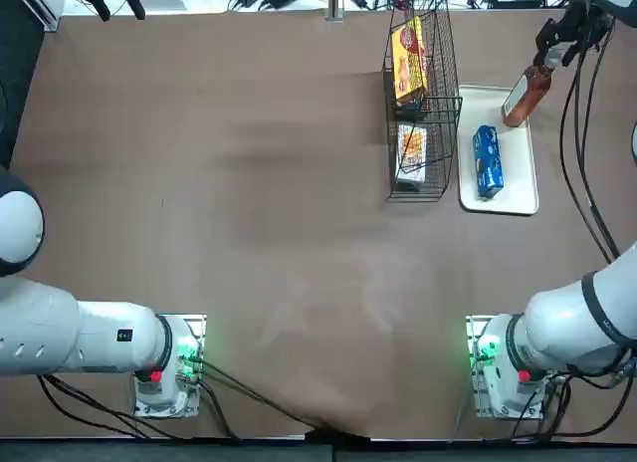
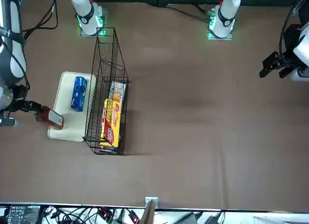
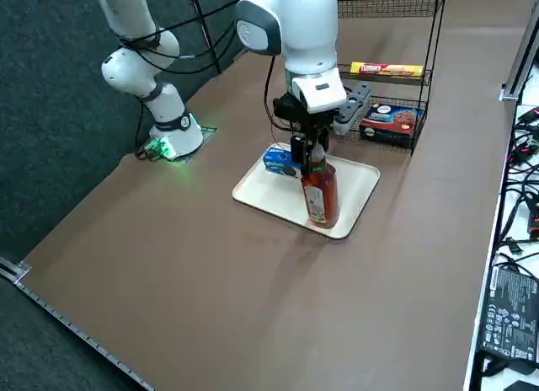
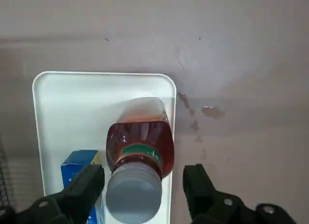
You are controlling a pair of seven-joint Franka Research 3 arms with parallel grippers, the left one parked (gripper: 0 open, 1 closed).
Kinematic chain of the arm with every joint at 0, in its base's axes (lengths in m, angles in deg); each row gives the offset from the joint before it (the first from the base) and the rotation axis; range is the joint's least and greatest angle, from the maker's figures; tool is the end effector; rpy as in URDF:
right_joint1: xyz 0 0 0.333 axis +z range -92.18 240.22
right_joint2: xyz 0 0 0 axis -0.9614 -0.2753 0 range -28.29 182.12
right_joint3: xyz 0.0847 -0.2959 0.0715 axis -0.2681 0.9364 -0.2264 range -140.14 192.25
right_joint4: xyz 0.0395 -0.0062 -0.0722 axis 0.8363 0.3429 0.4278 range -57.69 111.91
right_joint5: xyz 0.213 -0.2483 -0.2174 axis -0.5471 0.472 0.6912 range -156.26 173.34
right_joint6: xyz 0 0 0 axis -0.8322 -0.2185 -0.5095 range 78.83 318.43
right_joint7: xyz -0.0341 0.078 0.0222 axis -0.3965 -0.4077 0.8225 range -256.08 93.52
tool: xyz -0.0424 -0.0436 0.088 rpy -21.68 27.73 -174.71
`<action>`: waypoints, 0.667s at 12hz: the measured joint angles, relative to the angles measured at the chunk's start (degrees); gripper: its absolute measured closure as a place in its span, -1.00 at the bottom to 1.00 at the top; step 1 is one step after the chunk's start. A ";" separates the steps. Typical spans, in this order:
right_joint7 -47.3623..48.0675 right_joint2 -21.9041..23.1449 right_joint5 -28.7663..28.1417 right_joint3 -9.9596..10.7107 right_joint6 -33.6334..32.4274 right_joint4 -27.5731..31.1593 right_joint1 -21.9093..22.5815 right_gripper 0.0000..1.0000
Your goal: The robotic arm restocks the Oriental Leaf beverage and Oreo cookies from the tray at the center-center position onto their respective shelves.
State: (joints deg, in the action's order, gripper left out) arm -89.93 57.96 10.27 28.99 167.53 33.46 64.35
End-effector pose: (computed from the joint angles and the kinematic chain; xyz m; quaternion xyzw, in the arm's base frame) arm 0.6278 -0.1395 0.3946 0.9991 -0.0269 -0.0288 0.0170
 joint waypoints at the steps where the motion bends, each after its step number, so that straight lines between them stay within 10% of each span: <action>1: 0.19 0.00 -0.01 0.00 0.48 0.32 0.00 -1.00; 5: 0.98 -0.07 -0.02 0.00 2.27 1.93 0.00 -0.93; 8: 2.36 -0.12 -0.14 -0.13 2.30 2.22 0.11 -0.40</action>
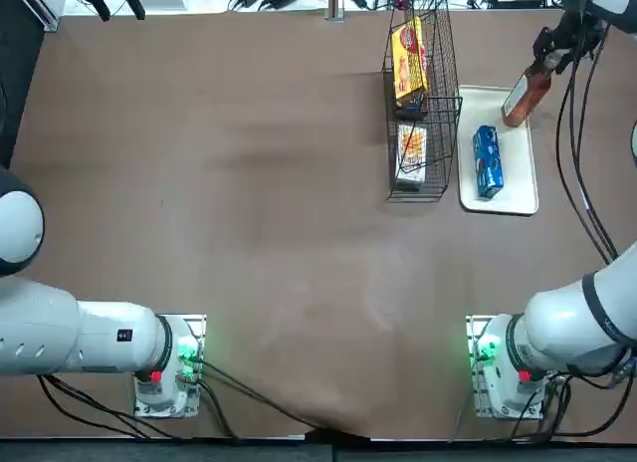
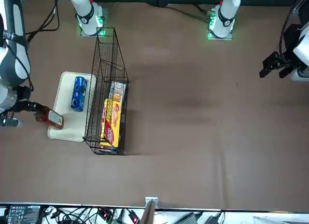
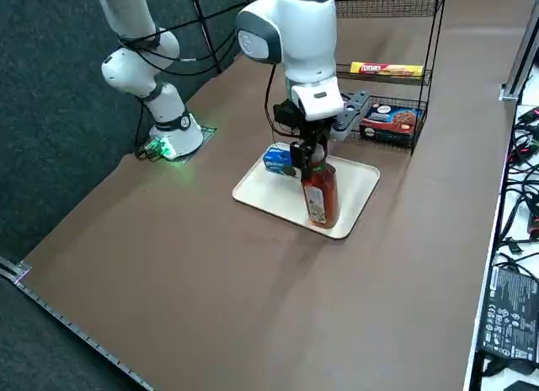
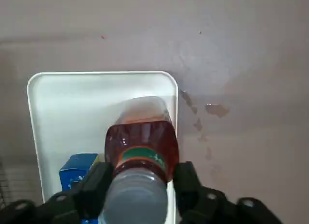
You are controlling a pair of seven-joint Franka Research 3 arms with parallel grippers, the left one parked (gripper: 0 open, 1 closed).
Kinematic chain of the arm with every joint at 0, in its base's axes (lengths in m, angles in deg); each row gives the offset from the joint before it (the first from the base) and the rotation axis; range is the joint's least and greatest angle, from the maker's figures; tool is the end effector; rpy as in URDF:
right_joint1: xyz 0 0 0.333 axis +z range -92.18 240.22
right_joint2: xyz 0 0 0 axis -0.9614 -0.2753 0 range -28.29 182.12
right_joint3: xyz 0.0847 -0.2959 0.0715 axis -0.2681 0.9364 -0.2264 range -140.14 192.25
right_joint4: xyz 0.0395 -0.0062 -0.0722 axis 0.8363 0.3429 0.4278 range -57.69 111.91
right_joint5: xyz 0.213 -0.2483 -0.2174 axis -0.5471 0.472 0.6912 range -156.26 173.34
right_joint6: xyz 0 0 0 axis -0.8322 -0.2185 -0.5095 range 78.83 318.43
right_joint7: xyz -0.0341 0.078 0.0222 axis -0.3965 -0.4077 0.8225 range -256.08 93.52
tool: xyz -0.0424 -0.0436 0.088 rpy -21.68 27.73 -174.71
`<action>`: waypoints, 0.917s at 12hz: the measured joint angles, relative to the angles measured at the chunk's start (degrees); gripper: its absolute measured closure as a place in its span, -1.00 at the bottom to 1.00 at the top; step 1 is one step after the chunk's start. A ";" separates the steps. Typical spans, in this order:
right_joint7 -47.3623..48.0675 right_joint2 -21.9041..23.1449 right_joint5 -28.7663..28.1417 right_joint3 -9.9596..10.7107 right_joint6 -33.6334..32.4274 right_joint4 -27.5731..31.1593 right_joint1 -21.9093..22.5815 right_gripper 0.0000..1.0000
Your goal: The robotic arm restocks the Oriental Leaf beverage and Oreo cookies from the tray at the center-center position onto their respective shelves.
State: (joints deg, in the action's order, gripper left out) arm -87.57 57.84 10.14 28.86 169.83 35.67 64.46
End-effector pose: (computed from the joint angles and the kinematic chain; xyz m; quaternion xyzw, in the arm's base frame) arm 0.6246 -0.1361 0.3788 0.9984 -0.0454 -0.0284 0.0160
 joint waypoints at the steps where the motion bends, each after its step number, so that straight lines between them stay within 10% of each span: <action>1: 0.26 0.10 -0.15 -0.11 -0.08 -0.05 0.05 -0.16; 11: 0.68 6.18 -6.56 -0.74 -18.41 -11.39 0.43 -0.15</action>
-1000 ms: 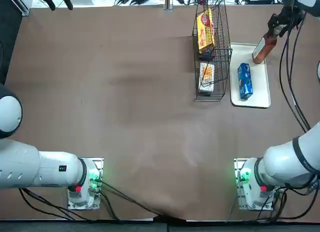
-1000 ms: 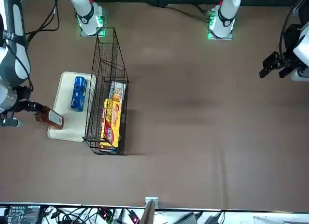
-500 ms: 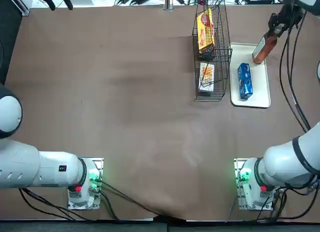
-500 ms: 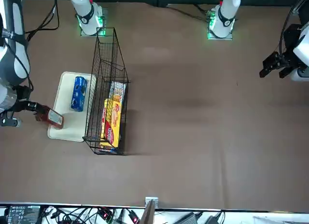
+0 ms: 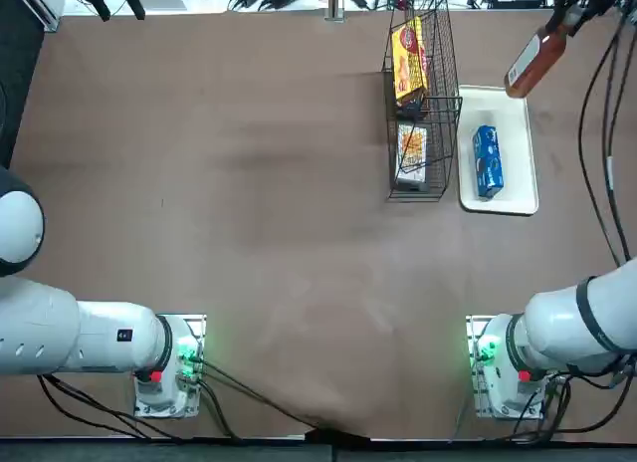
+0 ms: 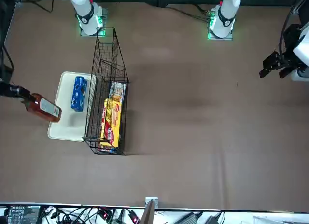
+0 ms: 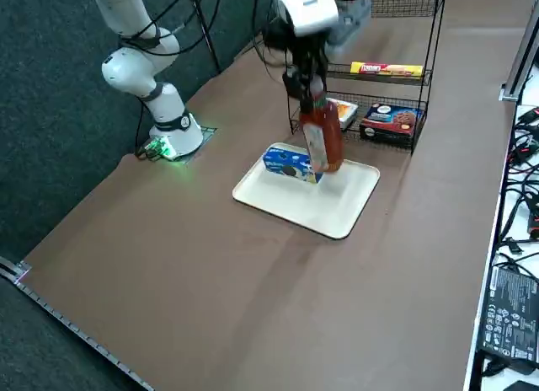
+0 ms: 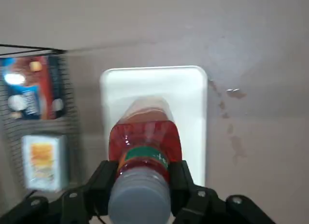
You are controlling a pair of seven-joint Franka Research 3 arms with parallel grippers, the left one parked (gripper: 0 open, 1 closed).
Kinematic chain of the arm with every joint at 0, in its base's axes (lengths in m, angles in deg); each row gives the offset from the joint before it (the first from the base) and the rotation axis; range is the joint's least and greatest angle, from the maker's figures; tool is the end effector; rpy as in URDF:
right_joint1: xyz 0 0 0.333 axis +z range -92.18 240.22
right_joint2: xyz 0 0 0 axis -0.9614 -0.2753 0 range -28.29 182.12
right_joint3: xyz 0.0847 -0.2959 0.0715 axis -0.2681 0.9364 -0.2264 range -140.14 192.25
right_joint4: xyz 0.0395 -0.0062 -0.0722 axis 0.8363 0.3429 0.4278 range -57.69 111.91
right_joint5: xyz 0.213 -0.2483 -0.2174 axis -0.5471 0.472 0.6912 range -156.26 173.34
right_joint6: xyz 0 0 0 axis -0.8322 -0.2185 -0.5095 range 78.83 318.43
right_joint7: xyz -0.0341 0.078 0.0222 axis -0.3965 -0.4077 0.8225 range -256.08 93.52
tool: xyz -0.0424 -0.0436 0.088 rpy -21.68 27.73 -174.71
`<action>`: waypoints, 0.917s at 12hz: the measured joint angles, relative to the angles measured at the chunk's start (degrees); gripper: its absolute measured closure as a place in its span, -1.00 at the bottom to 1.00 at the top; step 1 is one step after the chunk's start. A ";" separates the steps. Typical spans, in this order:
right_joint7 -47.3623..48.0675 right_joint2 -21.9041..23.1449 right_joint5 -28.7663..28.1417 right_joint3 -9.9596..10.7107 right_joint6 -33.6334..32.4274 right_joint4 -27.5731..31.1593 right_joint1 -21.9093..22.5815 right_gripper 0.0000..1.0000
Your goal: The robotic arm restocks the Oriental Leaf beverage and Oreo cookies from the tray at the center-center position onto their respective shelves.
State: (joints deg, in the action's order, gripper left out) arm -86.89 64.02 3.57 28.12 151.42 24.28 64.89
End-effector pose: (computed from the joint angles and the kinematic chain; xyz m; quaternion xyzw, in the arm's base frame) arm 0.6146 -0.1113 0.5143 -0.9972 0.0556 0.0268 0.0431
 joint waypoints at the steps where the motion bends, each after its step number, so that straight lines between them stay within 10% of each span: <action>1: 0.01 1.18 -1.82 -0.01 -2.50 -1.29 0.03 -0.15; 11: -0.17 6.23 -31.05 0.84 -16.76 -0.54 -4.07 -0.15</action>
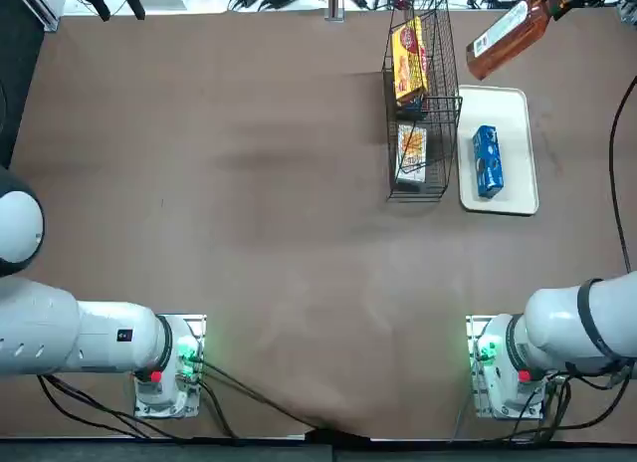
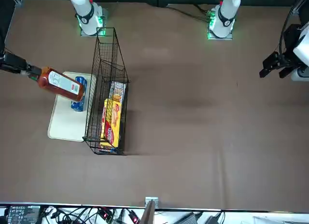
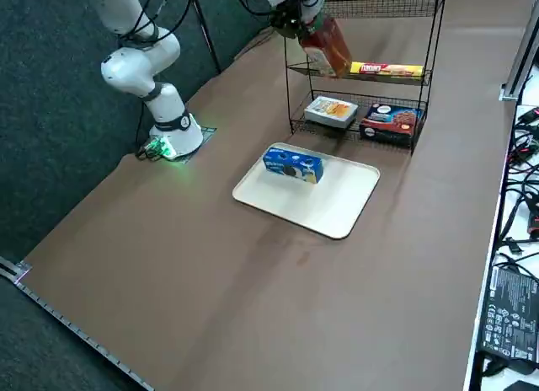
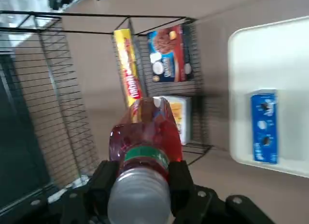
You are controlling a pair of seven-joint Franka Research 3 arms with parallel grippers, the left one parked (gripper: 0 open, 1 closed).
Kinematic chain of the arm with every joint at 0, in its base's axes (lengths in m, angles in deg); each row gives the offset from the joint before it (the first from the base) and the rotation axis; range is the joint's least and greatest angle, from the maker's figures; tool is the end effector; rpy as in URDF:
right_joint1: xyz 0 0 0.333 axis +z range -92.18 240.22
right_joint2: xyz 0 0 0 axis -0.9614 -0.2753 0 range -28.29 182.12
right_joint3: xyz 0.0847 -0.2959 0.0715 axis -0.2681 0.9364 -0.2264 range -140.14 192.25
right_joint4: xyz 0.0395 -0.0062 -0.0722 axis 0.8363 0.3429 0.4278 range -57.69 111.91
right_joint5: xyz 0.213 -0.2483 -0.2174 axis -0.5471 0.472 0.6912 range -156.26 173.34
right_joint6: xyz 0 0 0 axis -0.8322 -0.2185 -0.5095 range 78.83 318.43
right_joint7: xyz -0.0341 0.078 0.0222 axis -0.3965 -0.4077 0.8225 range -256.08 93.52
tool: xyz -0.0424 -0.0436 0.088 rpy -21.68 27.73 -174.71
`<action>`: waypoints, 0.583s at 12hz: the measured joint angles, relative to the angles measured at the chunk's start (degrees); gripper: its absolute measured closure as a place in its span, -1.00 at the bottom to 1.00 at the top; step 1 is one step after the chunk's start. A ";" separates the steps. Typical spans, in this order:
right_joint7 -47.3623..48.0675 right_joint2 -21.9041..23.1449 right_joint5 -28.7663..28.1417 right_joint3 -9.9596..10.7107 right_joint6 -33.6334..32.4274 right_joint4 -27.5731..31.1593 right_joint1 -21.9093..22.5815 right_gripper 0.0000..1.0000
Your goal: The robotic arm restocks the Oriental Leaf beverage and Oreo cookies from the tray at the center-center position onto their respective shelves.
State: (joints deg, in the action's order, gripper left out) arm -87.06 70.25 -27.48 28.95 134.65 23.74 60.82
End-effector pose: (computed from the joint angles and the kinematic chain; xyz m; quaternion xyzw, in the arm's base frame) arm 0.5676 -0.0891 0.5850 -0.9422 0.0739 0.0539 0.3223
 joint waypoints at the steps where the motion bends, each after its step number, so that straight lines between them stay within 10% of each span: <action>1: -0.05 0.00 -1.90 0.00 -0.06 0.92 -0.21 -0.15; 7: -2.77 -0.15 -10.36 -0.10 -0.03 8.32 -1.02 -0.15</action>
State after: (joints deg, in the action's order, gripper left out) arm -89.83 70.10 -37.83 28.85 134.63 32.06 59.80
